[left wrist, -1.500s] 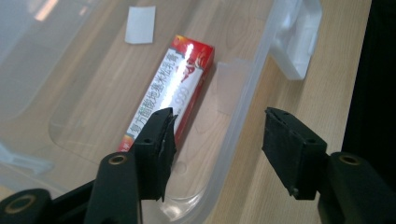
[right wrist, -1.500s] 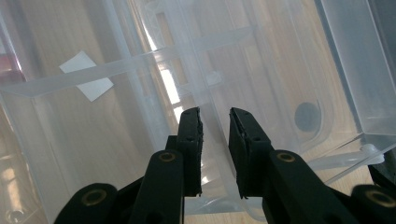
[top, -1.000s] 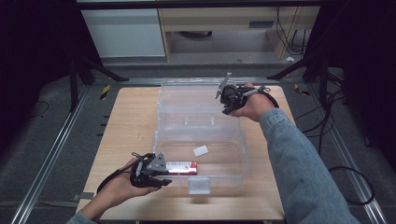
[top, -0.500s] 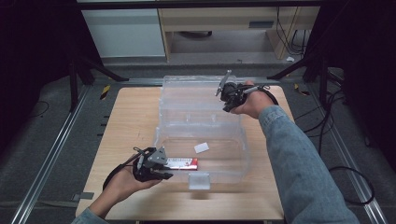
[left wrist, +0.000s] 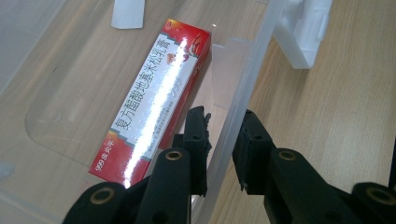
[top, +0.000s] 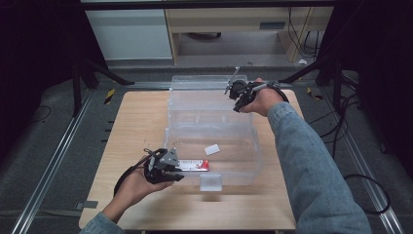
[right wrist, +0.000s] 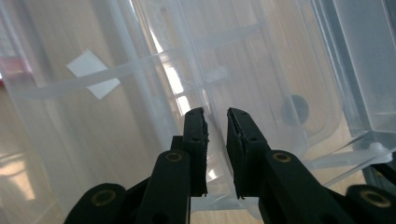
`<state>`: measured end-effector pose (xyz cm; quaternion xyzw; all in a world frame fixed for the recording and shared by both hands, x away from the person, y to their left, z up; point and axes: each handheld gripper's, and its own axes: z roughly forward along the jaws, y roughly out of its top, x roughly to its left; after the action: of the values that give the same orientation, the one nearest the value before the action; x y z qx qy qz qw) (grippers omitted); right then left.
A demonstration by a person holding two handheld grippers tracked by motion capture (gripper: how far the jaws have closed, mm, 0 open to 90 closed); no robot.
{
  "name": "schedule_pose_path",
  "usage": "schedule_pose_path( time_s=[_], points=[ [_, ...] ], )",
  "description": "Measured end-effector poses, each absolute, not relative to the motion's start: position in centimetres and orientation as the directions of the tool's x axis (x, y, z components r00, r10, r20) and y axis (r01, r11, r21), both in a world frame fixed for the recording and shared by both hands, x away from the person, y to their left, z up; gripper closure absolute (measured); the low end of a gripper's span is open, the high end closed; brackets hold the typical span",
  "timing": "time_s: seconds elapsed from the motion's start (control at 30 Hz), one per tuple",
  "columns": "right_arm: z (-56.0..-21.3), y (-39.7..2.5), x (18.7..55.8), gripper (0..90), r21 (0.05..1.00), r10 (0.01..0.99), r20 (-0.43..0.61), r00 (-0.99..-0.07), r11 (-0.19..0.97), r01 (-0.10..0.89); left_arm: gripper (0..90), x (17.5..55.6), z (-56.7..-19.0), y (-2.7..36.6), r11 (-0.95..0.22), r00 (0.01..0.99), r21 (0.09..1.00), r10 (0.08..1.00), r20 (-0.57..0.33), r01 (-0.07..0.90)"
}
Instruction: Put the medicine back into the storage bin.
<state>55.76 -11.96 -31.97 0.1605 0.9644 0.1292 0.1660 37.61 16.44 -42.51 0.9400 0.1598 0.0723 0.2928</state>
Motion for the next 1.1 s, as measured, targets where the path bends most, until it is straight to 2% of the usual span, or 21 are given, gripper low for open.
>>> schedule_pose_path(
  time_s=[0.07, 0.33, 1.1],
  points=[
    [-31.6, -12.2, 55.6, 80.0, 0.332, 0.363, -0.247, -0.898, 0.903, 0.274, 75.5, 37.6, -42.5, 16.4, -0.777, 0.938, 0.575, 0.345, 0.046, 0.257],
    [-30.8, -12.5, 54.8, 83.7, 0.352, 0.353, -0.228, -0.907, 0.899, 0.261, 74.6, 37.4, -42.5, 16.4, -0.782, 0.934, 0.571, 0.350, 0.072, 0.249],
    [-29.2, -12.8, 51.0, 86.8, 0.385, 0.324, -0.247, -0.913, 0.898, 0.214, 72.5, 37.2, -42.5, 16.2, -0.781, 0.926, 0.568, 0.369, 0.084, 0.260]
  ],
)
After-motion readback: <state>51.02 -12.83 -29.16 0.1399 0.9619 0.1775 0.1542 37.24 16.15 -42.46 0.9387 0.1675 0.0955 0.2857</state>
